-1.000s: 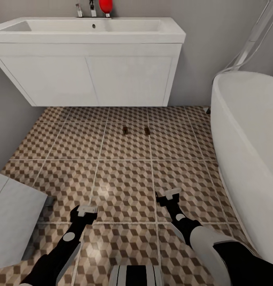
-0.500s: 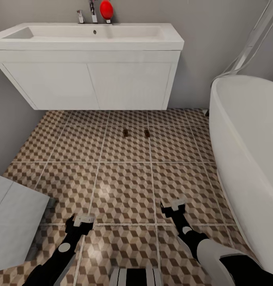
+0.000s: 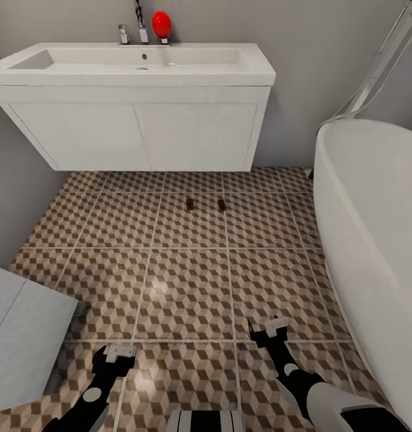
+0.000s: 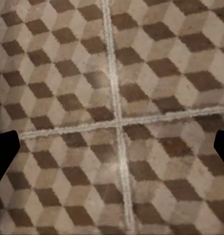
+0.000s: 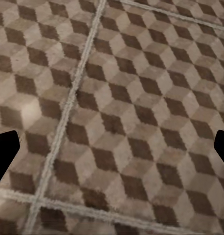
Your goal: Take the four mousetraps from the cabinet in the bathroom and place them on the bathroom floor. Make sure all four end up on the same floor surface, and ensure that at least two of them are either under or directly next to the same bathroom sink.
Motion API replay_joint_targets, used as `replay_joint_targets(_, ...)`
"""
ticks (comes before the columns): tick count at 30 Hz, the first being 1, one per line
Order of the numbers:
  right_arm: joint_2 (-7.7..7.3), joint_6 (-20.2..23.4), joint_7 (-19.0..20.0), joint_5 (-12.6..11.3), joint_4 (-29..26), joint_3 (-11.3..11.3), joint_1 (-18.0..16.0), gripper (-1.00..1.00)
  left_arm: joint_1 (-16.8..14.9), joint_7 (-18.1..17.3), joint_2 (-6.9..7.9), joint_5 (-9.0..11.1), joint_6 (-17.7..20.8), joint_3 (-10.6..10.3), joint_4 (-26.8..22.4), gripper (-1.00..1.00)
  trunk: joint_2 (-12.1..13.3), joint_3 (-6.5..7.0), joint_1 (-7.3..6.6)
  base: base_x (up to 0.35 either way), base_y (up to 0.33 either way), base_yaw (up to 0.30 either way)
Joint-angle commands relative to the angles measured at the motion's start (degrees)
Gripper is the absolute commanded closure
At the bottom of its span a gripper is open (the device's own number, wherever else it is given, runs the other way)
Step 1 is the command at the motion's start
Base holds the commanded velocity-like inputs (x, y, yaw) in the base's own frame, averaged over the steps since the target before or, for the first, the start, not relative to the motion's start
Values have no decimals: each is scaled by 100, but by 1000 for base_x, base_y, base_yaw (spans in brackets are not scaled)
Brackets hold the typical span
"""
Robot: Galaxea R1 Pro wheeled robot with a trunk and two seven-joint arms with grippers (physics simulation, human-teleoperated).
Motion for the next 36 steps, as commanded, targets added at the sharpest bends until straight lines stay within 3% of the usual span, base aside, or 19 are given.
replay_joint_targets(1, 0, -8, -60, 28, 5, 44, 24, -100, -5, 46, -6, 58, -92, -47, 81, -100, 40, 16, -23, 0, 0, 0)
replay_joint_targets(17, -58, -457, -74, 21, 11, 49, 419, -100, 1, -37, -121, 58, -1056, -59, 1137, -100, 682, 303, -375, 0, 0, 0)
replay_joint_targets(27, -121, -760, -92, 14, 16, 45, 707, -100, 3, -296, -257, 58, -2775, -49, 2248, -100, 1083, 482, -594, 0, 0, 0)
replay_joint_targets(36, -198, -811, -95, 11, 17, 48, 829, -100, 4, -316, -310, 56, -3130, -46, 2614, -100, 1444, 644, -792, 0, 0, 0)
